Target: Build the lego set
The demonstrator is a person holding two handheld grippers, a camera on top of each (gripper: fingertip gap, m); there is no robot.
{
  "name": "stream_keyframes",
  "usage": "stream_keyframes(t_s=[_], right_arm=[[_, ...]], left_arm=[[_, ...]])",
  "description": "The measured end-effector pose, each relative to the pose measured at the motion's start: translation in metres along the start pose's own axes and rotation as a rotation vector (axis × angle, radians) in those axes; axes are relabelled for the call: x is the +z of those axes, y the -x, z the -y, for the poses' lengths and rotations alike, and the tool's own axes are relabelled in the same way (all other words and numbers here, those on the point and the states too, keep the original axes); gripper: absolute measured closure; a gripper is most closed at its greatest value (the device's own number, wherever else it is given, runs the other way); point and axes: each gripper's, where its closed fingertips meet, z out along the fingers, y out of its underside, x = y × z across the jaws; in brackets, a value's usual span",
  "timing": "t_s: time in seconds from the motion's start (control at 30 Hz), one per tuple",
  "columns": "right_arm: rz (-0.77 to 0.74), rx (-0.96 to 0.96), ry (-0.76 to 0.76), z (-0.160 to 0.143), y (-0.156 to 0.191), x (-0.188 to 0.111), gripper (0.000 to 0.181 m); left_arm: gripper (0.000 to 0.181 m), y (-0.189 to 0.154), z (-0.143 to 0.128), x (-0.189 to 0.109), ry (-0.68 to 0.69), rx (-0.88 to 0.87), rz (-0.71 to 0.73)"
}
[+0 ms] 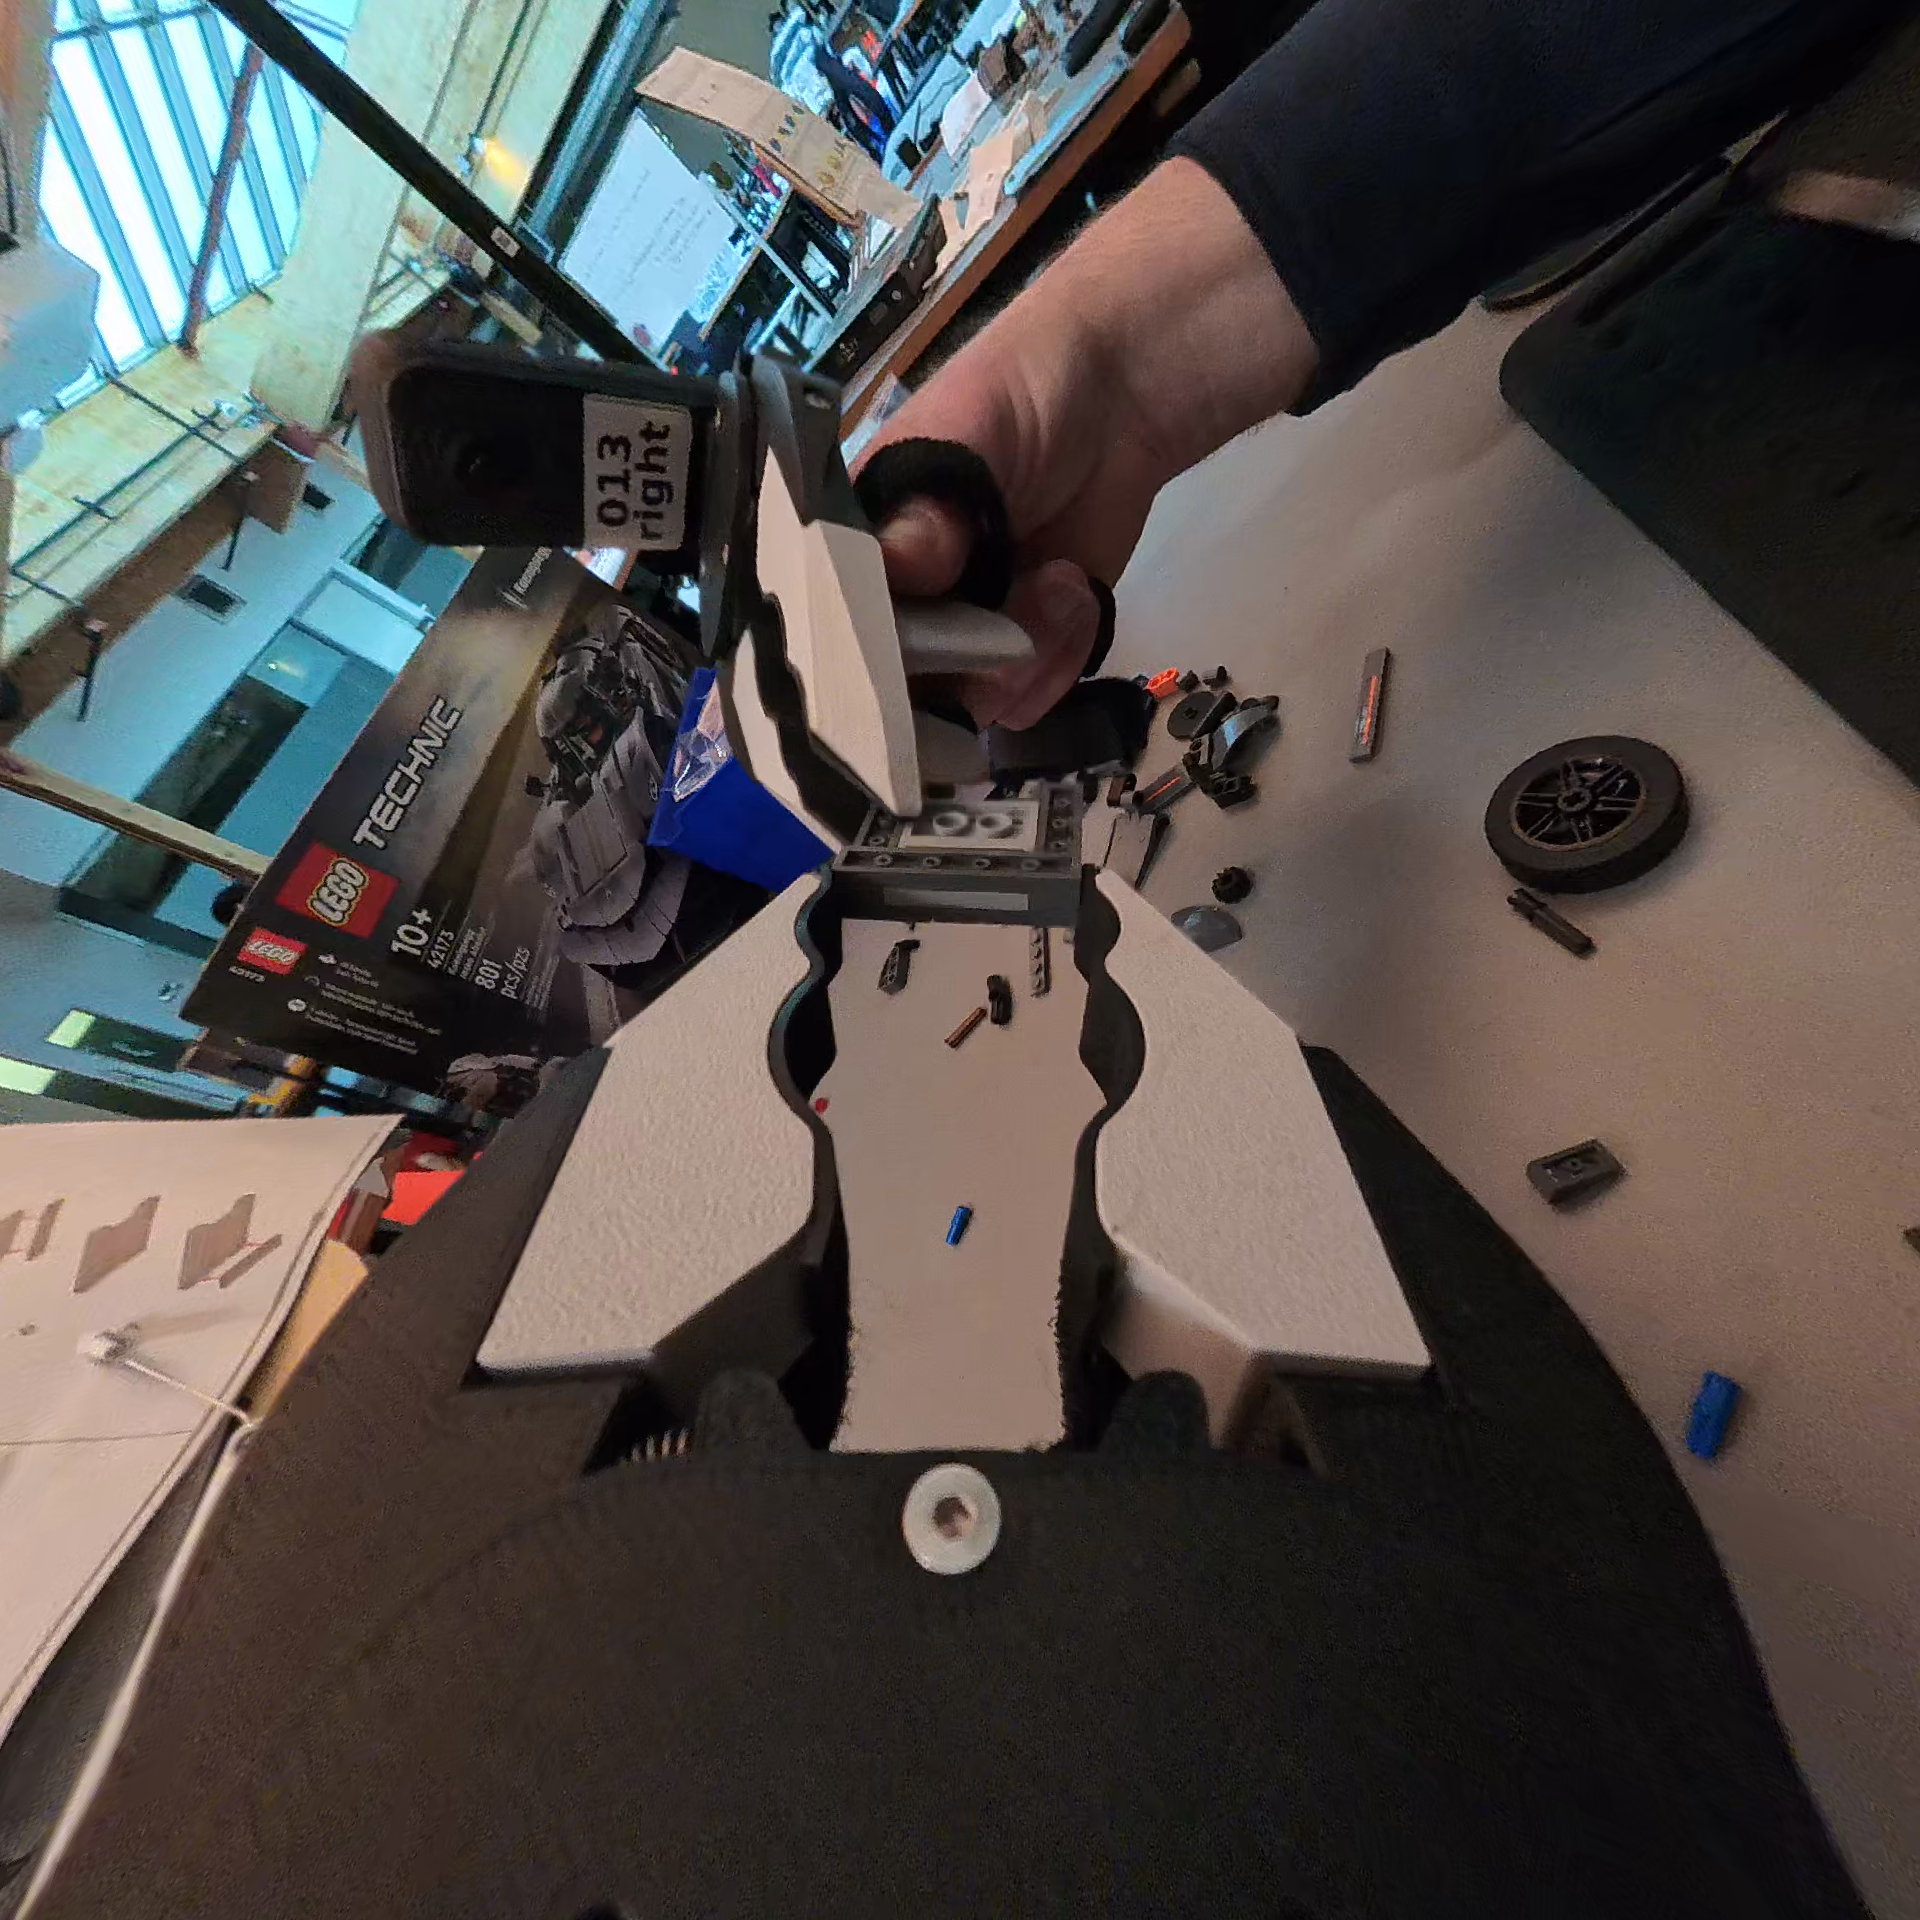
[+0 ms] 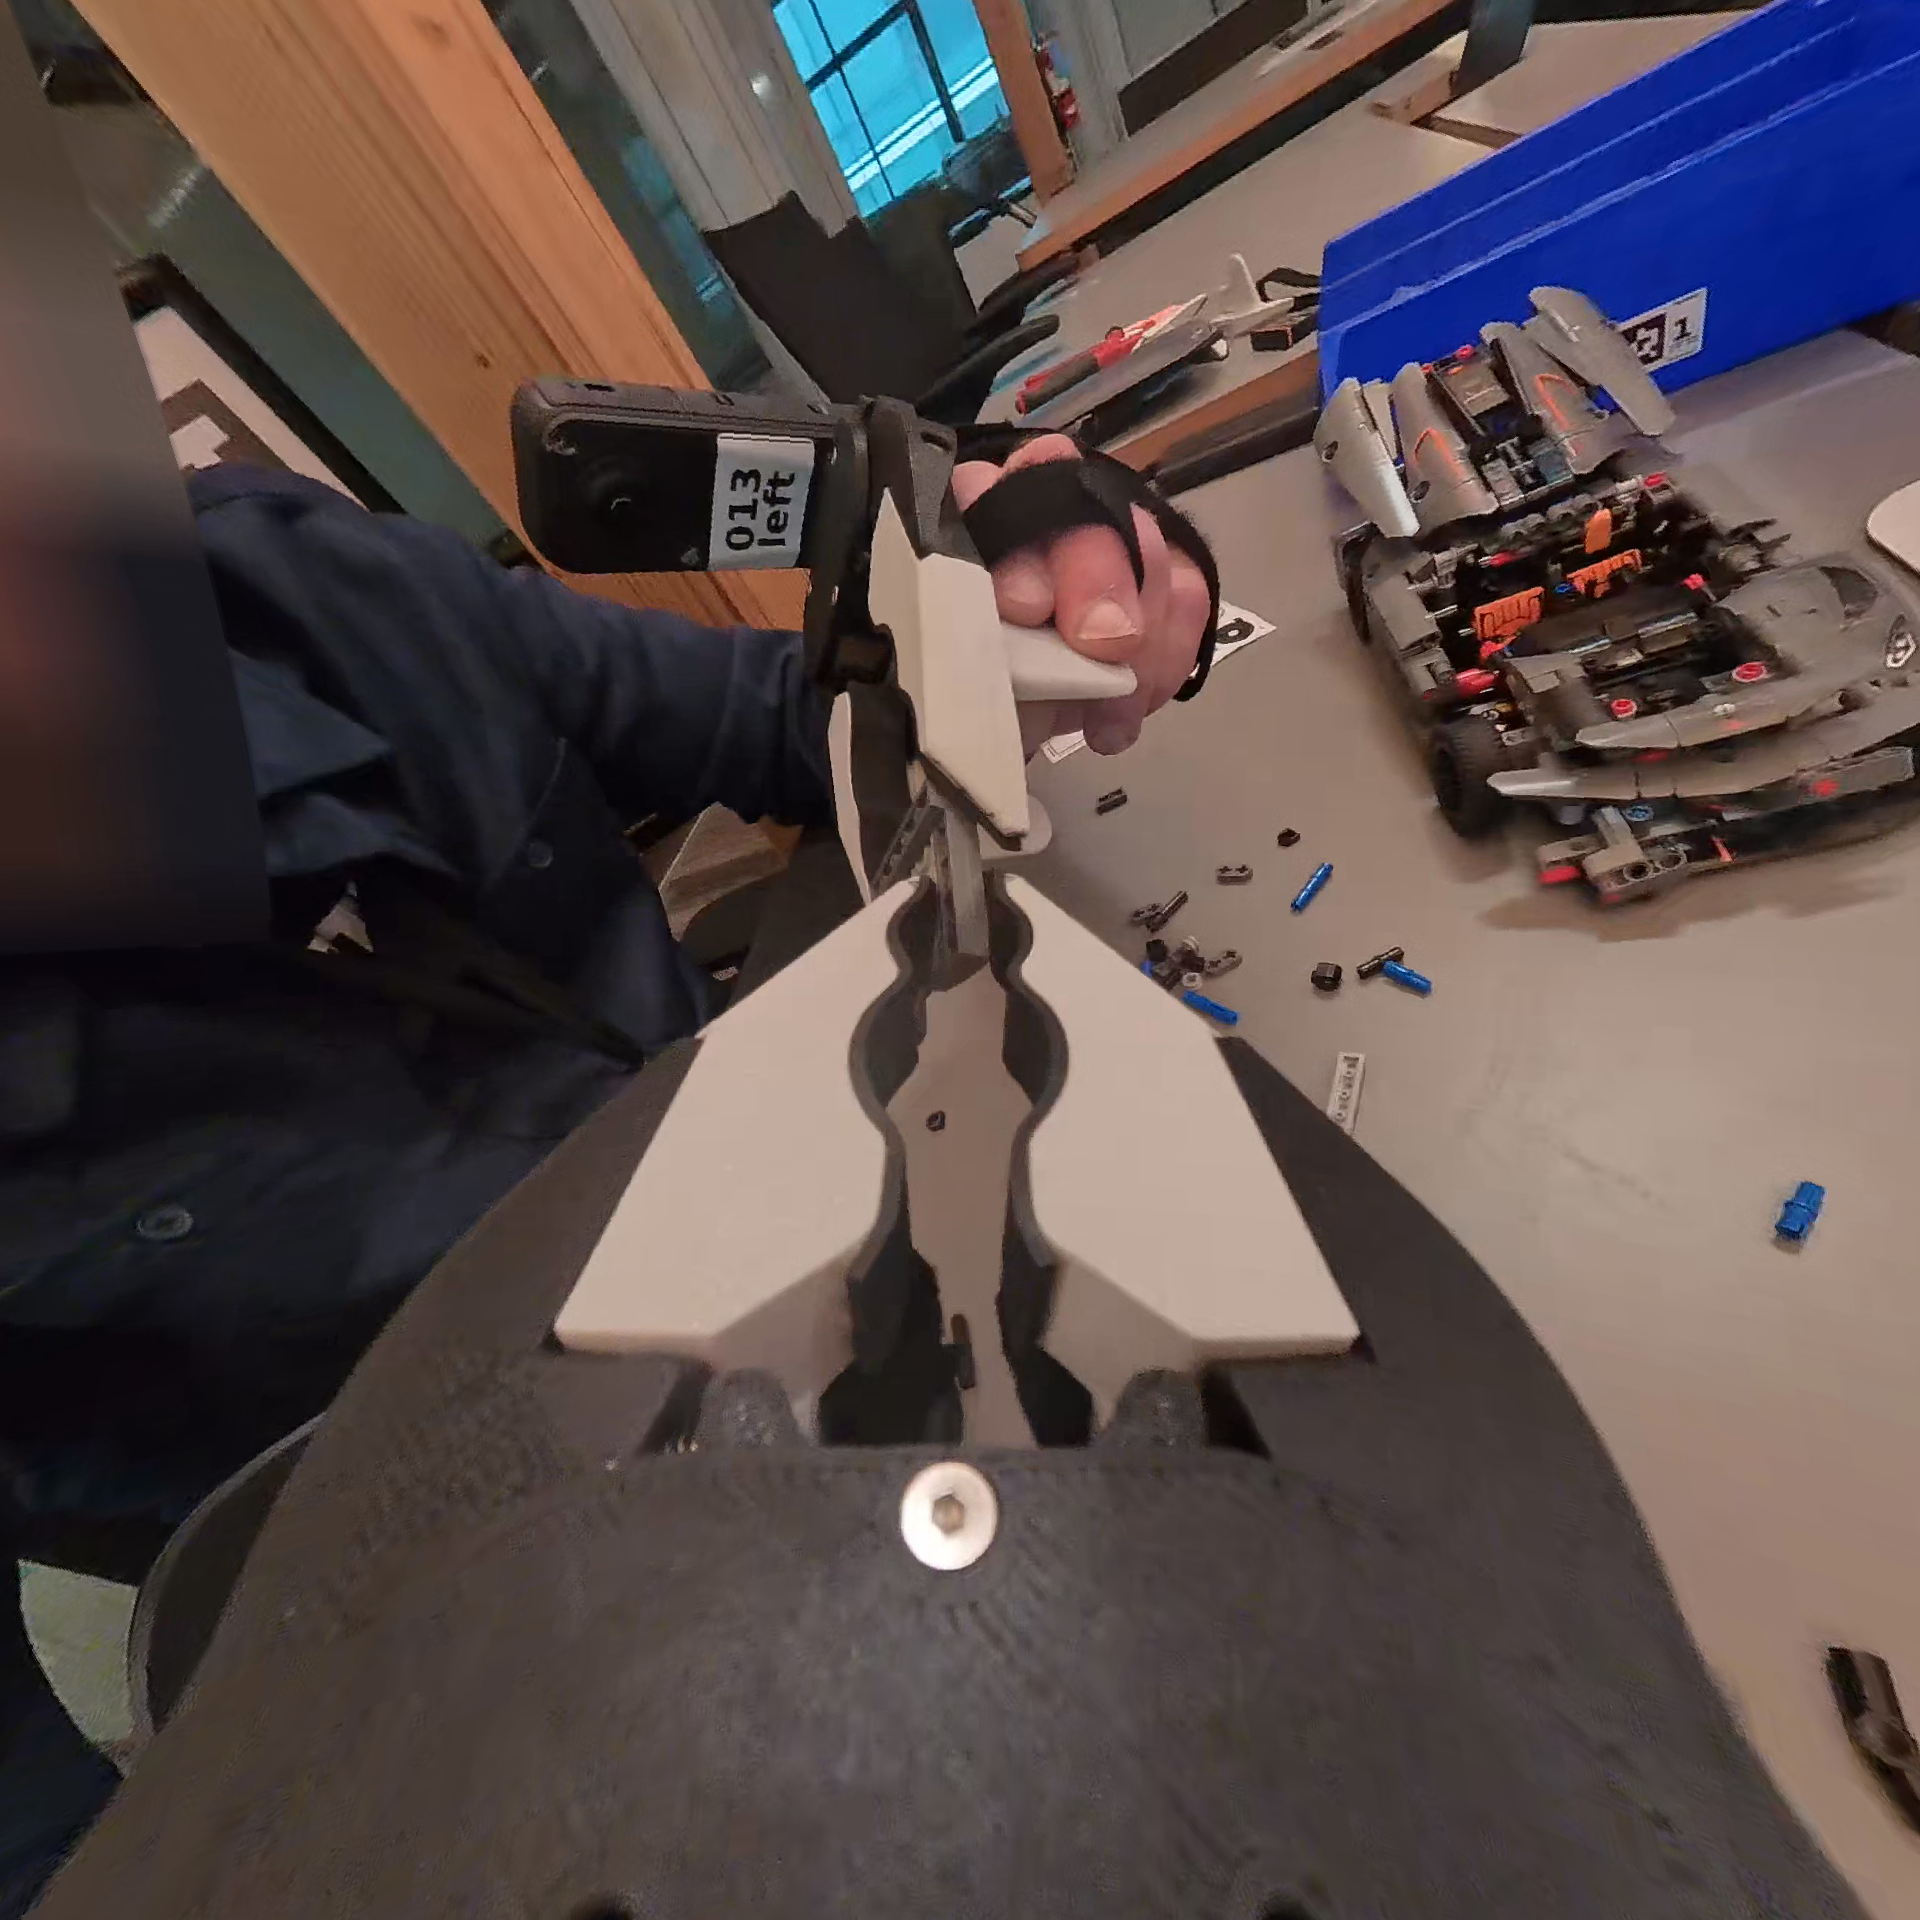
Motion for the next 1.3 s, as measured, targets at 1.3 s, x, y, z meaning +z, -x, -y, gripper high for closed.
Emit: stream_keyframes(t_s=[1.3], right_arm=[[-0.842,-0.905,0.658,-0.007,-0.044,0.006,0.177]], left_arm=[[0.159,0.012,-0.055,0.004,0.149,-0.09,0.045]])
